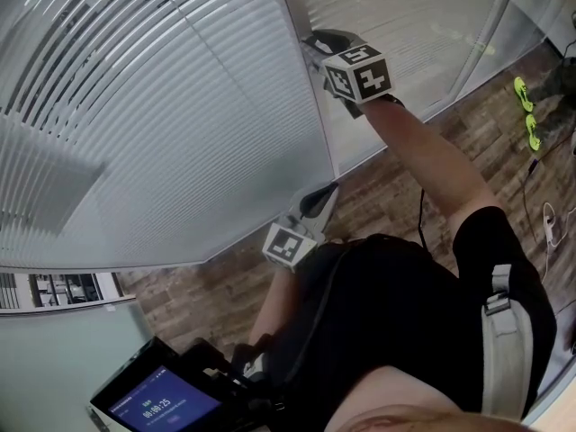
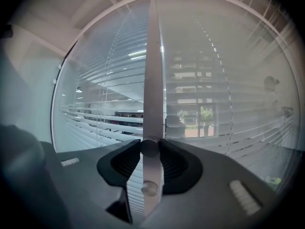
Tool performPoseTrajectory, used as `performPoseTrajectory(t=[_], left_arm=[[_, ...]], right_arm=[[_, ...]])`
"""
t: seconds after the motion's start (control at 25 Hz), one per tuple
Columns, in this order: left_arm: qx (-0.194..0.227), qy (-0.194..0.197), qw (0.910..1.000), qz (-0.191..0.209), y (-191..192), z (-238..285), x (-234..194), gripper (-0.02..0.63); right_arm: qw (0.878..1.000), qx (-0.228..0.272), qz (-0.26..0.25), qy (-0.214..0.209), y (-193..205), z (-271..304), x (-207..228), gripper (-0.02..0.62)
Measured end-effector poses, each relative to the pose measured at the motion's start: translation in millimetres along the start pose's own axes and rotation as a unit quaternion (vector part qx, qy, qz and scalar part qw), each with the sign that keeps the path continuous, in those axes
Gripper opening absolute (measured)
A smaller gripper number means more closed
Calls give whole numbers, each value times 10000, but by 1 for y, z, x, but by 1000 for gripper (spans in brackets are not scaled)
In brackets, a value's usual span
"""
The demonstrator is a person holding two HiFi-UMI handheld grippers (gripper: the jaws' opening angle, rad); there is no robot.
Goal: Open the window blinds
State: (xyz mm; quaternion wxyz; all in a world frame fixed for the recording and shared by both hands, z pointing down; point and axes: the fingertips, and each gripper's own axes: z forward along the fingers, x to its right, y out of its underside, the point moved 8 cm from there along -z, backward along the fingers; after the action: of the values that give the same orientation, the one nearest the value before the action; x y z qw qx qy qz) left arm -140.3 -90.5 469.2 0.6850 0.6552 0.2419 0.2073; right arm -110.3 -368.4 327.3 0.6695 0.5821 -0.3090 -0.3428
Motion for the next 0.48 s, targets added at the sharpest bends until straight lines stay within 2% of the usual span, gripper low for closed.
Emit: performPoseTrajectory(t=[0.48], left_arm=[[93, 23, 10000, -6, -2, 0, -1, 3]], right_arm=[[9997, 67, 207, -78, 0, 1, 1, 133]])
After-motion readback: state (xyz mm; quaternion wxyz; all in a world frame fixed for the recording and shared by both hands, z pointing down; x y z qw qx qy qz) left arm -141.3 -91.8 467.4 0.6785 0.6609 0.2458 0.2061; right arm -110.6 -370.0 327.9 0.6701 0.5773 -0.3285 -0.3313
